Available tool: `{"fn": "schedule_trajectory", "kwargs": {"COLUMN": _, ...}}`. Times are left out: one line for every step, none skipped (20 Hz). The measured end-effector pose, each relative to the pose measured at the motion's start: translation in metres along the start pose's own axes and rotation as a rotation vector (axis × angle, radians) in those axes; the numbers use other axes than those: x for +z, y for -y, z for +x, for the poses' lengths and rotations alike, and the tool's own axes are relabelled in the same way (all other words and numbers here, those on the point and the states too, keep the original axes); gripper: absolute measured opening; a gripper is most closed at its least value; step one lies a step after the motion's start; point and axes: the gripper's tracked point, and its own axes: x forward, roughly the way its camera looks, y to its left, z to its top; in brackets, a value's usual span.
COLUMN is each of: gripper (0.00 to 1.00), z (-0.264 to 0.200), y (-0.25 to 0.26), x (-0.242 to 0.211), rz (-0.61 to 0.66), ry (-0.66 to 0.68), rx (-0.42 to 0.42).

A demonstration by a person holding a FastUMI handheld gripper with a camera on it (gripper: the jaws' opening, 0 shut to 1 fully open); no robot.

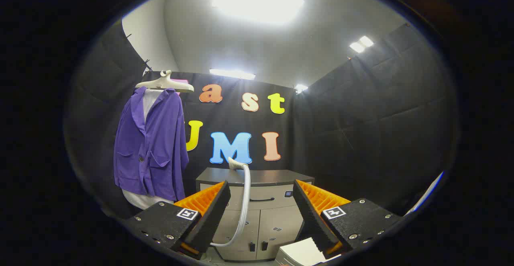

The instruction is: Iron the clothes twice with a garment steamer, once on the left side and once on the right side.

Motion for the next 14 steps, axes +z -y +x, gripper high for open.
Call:
{"fn": "schedule_trajectory", "kwargs": {"gripper": 0.96, "z": -0.001, "y": -0.002, "x": 0.002, "rz": 0.002, "ry": 0.001, "rx": 0.003}}
{"fn": "schedule_trajectory", "kwargs": {"gripper": 0.96, "z": -0.001, "y": -0.002, "x": 0.002, "rz": 0.0, "ry": 0.002, "rx": 0.005}}
{"fn": "schedule_trajectory", "kwargs": {"gripper": 0.96, "z": -0.001, "y": -0.004, "x": 0.004, "rz": -0.004, "ry": 0.004, "rx": 0.005}}
{"fn": "schedule_trajectory", "kwargs": {"gripper": 0.96, "z": -0.001, "y": -0.004, "x": 0.004, "rz": -0.009, "ry": 0.006, "rx": 0.005}}
{"fn": "schedule_trajectory", "kwargs": {"gripper": 0.96, "z": -0.002, "y": -0.006, "x": 0.004, "rz": -0.012, "ry": 0.009, "rx": 0.005}}
{"fn": "schedule_trajectory", "kwargs": {"gripper": 0.96, "z": -0.001, "y": -0.008, "x": 0.005, "rz": -0.014, "ry": 0.01, "rx": 0.007}}
{"fn": "schedule_trajectory", "kwargs": {"gripper": 0.96, "z": -0.002, "y": -0.012, "x": 0.006, "rz": -0.012, "ry": 0.014, "rx": 0.012}}
{"fn": "schedule_trajectory", "kwargs": {"gripper": 0.96, "z": -0.002, "y": -0.014, "x": 0.009, "rz": -0.008, "ry": 0.021, "rx": 0.016}}
{"fn": "schedule_trajectory", "kwargs": {"gripper": 0.96, "z": -0.002, "y": -0.015, "x": 0.011, "rz": -0.006, "ry": 0.026, "rx": 0.018}}
{"fn": "schedule_trajectory", "kwargs": {"gripper": 0.96, "z": -0.002, "y": -0.017, "x": 0.012, "rz": -0.007, "ry": 0.029, "rx": 0.02}}
{"fn": "schedule_trajectory", "kwargs": {"gripper": 0.96, "z": -0.003, "y": -0.017, "x": 0.013, "rz": -0.01, "ry": 0.032, "rx": 0.02}}
{"fn": "schedule_trajectory", "kwargs": {"gripper": 0.96, "z": -0.003, "y": -0.018, "x": 0.013, "rz": -0.012, "ry": 0.032, "rx": 0.02}}
{"fn": "schedule_trajectory", "kwargs": {"gripper": 0.96, "z": -0.003, "y": -0.019, "x": 0.012, "rz": -0.011, "ry": 0.031, "rx": 0.021}}
{"fn": "schedule_trajectory", "kwargs": {"gripper": 0.96, "z": -0.003, "y": -0.019, "x": 0.012, "rz": -0.008, "ry": 0.026, "rx": 0.022}}
